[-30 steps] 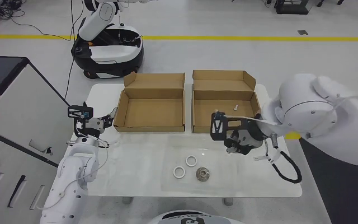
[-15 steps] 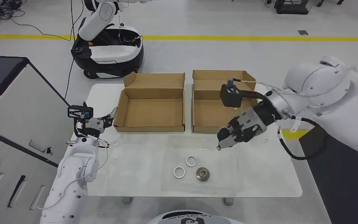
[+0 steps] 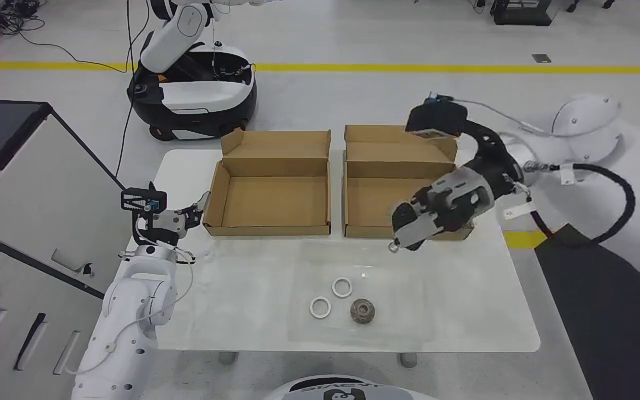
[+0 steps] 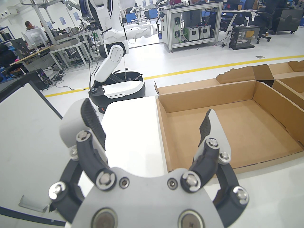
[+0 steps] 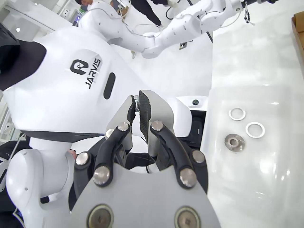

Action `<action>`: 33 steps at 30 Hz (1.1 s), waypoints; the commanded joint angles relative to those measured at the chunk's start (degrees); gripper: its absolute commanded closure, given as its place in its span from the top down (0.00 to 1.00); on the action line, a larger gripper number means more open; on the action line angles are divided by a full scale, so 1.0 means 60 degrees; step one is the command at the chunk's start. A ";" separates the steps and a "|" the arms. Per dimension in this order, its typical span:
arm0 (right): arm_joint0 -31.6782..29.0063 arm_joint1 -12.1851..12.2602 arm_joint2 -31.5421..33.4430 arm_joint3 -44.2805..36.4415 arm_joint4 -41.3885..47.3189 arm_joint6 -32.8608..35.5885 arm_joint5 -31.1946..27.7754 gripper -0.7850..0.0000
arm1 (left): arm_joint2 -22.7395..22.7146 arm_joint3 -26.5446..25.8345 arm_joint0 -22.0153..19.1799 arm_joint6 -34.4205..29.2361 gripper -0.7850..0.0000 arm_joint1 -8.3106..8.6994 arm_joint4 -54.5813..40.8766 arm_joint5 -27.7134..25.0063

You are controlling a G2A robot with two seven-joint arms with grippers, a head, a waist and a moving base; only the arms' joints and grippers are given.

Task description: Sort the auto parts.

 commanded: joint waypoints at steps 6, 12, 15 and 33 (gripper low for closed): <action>-0.0681 -0.0273 0.1295 0.0219 0.0679 0.0389 0.0388 0.00 | 0.0000 0.0000 0.0000 0.0000 1.00 0.0000 0.0000 0.0000; -0.1468 -0.0787 0.2571 0.0031 0.1828 0.0727 0.0725 0.00 | 0.0000 0.0000 0.0000 0.0000 1.00 0.0000 0.0000 0.0000; -0.1870 -0.1151 0.3202 -0.0173 0.2317 0.0734 0.0732 0.00 | 0.0000 0.0000 0.0000 0.0000 1.00 0.0000 0.0000 0.0000; -0.2593 -0.3048 0.4388 -0.0477 0.3061 0.0734 0.0736 0.00 | 0.0000 0.0000 0.0000 0.0000 1.00 0.0000 0.0000 0.0000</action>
